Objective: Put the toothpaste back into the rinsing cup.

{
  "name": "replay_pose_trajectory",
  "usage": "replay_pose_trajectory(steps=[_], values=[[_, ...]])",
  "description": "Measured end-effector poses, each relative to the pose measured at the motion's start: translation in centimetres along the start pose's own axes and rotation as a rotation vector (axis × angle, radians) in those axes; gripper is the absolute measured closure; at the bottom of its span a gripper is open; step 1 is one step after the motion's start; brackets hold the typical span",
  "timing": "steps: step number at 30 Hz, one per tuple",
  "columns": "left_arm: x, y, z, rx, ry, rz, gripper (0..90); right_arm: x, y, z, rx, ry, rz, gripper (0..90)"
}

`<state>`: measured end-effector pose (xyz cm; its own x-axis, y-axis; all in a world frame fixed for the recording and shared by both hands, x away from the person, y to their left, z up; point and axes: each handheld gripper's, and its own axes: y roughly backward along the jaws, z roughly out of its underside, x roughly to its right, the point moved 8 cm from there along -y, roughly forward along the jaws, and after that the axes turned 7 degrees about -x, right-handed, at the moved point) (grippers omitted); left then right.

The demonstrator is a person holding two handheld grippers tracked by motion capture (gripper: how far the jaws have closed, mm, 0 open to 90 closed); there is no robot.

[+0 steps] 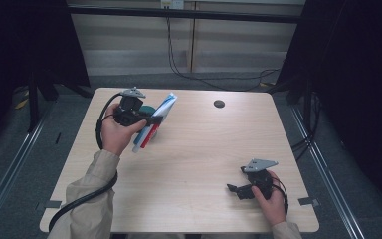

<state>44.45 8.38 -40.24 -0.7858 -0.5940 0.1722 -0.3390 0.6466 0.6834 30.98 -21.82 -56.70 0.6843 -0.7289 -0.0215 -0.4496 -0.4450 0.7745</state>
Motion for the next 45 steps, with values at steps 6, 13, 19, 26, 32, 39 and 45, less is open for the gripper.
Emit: replay_pose_trajectory(steps=[6, 13, 19, 26, 32, 39, 45], values=[[-0.4, 0.2, -0.9, 0.020, 0.007, -0.011, 73.7, 0.0, 0.0, 0.0, 0.002, 0.000, -0.002, 12.4], [-0.7, 0.6, -1.7, 0.037, 0.011, -0.027, 73.7, 0.0, 0.0, 0.0, 0.001, 0.000, -0.002, 12.4], [-1.3, 1.0, -2.4, 0.060, 0.019, -0.045, 73.7, 0.0, 0.0, 0.0, 0.001, 0.000, -0.001, 12.4], [-1.9, 0.8, -2.9, 0.066, 0.023, -0.055, 73.6, 0.0, 0.0, 0.0, 0.001, -0.001, 0.001, 12.4], [-2.8, 0.5, -3.2, 0.080, 0.036, -0.082, 73.6, 0.0, 0.0, 0.0, 0.002, -0.001, 0.000, 12.4], [-3.5, 0.4, -3.4, 0.098, 0.047, -0.093, 73.5, 0.0, 0.0, 0.0, 0.002, -0.001, 0.001, 12.4], [-4.1, 0.1, -3.6, 0.101, 0.057, -0.104, 73.4, 0.0, 0.0, 0.0, 0.003, -0.001, 0.000, 12.4]])
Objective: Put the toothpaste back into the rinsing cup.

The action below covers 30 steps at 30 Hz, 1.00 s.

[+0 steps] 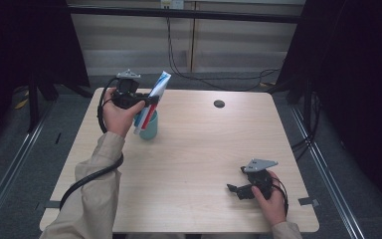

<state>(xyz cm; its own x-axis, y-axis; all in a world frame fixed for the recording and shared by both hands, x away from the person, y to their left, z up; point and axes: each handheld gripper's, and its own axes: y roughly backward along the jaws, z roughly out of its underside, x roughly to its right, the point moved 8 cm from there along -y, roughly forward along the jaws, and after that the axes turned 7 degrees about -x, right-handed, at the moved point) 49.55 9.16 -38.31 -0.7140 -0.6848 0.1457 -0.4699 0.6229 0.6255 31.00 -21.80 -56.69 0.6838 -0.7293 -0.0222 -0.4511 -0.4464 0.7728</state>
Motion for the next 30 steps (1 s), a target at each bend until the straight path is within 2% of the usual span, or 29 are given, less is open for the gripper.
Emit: replay_pose_trajectory(steps=[21, 30], values=[[-1.6, -1.4, -1.2, 0.003, 0.010, -0.026, 72.9, 0.0, 0.0, 0.0, 0.001, 0.001, 0.003, 12.4], [-2.3, -2.0, -1.3, 0.011, 0.036, -0.027, 72.9, 0.0, 0.0, 0.0, 0.001, 0.002, 0.003, 12.4]])
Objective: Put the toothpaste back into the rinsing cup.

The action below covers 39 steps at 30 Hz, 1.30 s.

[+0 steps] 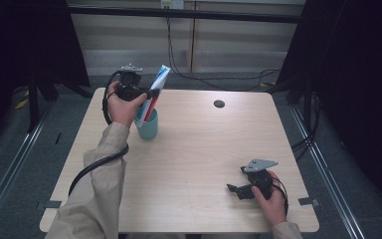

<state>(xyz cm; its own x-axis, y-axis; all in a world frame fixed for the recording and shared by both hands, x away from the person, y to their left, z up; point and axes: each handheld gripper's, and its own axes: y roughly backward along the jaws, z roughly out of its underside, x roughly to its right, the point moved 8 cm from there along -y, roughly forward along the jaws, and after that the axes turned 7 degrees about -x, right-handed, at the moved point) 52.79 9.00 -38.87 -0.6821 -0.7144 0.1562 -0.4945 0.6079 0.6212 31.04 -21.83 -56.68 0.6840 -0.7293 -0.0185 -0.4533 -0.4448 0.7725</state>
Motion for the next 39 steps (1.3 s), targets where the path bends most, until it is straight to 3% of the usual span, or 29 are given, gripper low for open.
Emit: replay_pose_trajectory(steps=[8, 18, 29, 39], values=[[-0.6, -0.3, 0.0, 0.004, -0.016, -0.020, 72.9, 0.0, 0.0, 0.0, 0.000, 0.000, 0.000, 12.4], [-1.1, -0.6, -0.4, 0.016, -0.002, -0.026, 72.8, 0.0, 0.0, 0.0, 0.000, 0.000, 0.000, 12.4], [-1.4, -1.1, -1.6, 0.037, 0.000, -0.042, 72.6, 0.0, 0.0, 0.0, 0.000, 0.000, 0.001, 12.4], [-2.1, -2.7, -1.3, 0.034, 0.008, -0.057, 72.2, 0.0, 0.0, 0.0, -0.001, 0.000, -0.002, 12.4]])
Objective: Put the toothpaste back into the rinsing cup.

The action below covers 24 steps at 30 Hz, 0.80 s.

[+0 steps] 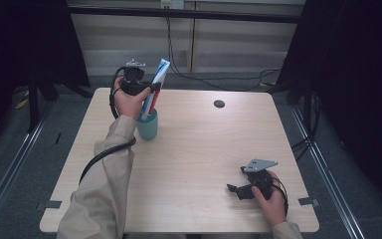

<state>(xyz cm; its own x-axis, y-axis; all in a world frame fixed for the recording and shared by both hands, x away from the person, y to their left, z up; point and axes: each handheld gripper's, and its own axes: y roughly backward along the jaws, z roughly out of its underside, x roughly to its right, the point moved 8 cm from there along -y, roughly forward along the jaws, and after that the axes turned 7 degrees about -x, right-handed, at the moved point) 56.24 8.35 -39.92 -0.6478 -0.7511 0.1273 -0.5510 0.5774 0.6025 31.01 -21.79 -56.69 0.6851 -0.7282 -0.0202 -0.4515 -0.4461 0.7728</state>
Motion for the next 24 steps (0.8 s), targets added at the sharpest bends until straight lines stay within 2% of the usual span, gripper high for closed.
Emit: replay_pose_trajectory(steps=[3, 8, 12, 17, 24], values=[[-0.1, -0.2, 0.4, -0.004, 0.003, -0.008, 71.9, 0.0, 0.0, 0.0, 0.000, 0.001, 0.000, 12.4], [-0.3, 0.1, 1.7, -0.044, -0.012, -0.023, 71.3, 0.0, 0.0, 0.0, 0.000, 0.001, 0.000, 12.4], [-0.1, 0.4, 2.4, -0.051, -0.008, -0.014, 71.7, 0.0, 0.0, 0.0, 0.000, 0.001, 0.000, 12.4], [-0.3, 1.0, 3.6, -0.063, -0.007, -0.025, 71.8, 0.0, 0.0, 0.0, 0.000, 0.000, 0.000, 12.4], [-0.4, 1.3, 4.2, -0.066, -0.002, -0.017, 71.9, 0.0, 0.0, 0.0, 0.001, 0.001, -0.002, 12.4]])
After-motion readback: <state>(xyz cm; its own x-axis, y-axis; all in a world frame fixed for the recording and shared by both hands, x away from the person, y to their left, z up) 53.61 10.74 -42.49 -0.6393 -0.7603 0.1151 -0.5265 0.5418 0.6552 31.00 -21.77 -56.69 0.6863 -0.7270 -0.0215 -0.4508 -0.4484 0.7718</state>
